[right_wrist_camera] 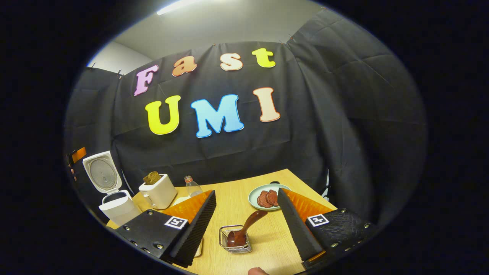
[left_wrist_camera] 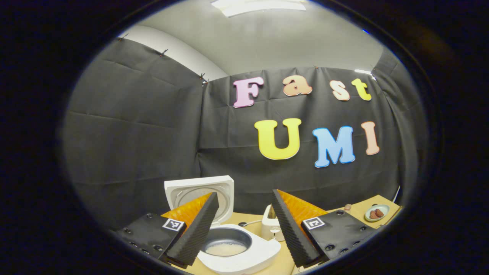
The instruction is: Close the left gripper, press the button to open the rice cooker; take a wooden spoon from the chopstick holder with the right hand, scoop a spoonful of rice and pour it into the rice cooker, then put the wooden spoon back into the chopstick holder.
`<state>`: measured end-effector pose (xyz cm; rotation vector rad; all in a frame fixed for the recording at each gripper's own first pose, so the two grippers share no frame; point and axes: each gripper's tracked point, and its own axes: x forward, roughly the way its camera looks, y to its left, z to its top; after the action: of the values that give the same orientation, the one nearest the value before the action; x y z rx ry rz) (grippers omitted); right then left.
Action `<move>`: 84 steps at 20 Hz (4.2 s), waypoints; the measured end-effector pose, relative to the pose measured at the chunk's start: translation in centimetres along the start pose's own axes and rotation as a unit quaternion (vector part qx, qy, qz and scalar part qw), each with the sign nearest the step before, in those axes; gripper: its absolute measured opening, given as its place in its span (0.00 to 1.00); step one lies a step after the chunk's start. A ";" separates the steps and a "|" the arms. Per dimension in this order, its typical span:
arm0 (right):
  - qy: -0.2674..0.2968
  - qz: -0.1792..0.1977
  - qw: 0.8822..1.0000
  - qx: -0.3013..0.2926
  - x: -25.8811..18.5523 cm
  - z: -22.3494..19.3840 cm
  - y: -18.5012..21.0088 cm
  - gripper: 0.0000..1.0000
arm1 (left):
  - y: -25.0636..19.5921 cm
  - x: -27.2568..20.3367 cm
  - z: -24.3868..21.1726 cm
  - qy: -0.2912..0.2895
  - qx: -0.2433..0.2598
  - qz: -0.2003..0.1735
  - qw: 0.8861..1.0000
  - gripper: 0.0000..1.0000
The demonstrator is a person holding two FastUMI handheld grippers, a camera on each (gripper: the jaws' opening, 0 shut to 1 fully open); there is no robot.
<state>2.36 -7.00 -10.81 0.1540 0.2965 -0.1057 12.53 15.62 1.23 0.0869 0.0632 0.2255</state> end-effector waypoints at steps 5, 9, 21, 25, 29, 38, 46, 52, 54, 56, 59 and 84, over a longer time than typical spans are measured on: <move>-0.042 -0.017 0.999 -0.025 -1.9 1.9 1.2 0.98 | 4.6 7.4 0.1 -0.004 0.020 0.028 0.999 0.99; -0.058 -0.023 0.997 -0.040 -2.9 2.5 2.7 0.98 | 8.7 12.5 -0.1 -0.004 0.020 0.059 0.998 0.99; -0.050 -0.046 0.995 -0.069 -4.5 1.5 4.0 0.98 | 14.8 23.6 -2.1 0.027 -0.003 0.101 0.995 0.97; -0.053 -0.042 0.995 -0.075 -4.6 1.6 4.3 0.98 | 16.1 25.7 -5.6 0.090 -0.008 0.114 0.989 0.99; -0.053 -0.031 0.992 -0.106 -4.8 1.5 4.4 0.98 | 16.1 25.2 -5.8 0.084 -0.016 0.119 0.989 0.96; -0.056 0.005 0.992 -0.112 -4.6 2.1 3.3 0.95 | 11.5 18.8 -6.6 0.083 -0.008 0.104 0.991 0.95; -0.049 0.023 0.992 -0.111 -4.3 2.2 0.4 0.95 | 7.9 13.7 -9.2 0.100 -0.017 0.103 0.990 0.95; -0.037 0.024 0.994 -0.098 -4.5 2.1 -2.2 0.95 | 5.0 10.3 -12.0 0.118 -0.026 0.096 0.988 0.94; -0.037 0.026 0.995 -0.094 -4.5 2.1 -2.5 0.97 | 4.4 9.3 -13.2 0.125 -0.027 0.097 0.987 0.95; -0.039 0.029 0.994 -0.095 -4.6 2.3 -2.7 0.95 | 4.0 8.1 -14.4 0.134 -0.033 0.099 0.985 0.95; -0.032 0.035 0.993 -0.105 -4.2 1.9 -2.9 0.95 | 2.9 7.4 -15.9 0.144 -0.034 0.098 0.984 0.95; -0.011 0.057 0.994 -0.093 -2.8 0.5 0.2 0.95 | -0.1 4.6 -26.7 0.260 -0.003 0.071 0.963 0.97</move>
<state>-0.16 -6.69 -9.48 -0.0156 0.2726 0.0332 15.12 18.68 -25.53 0.0233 0.5810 0.3878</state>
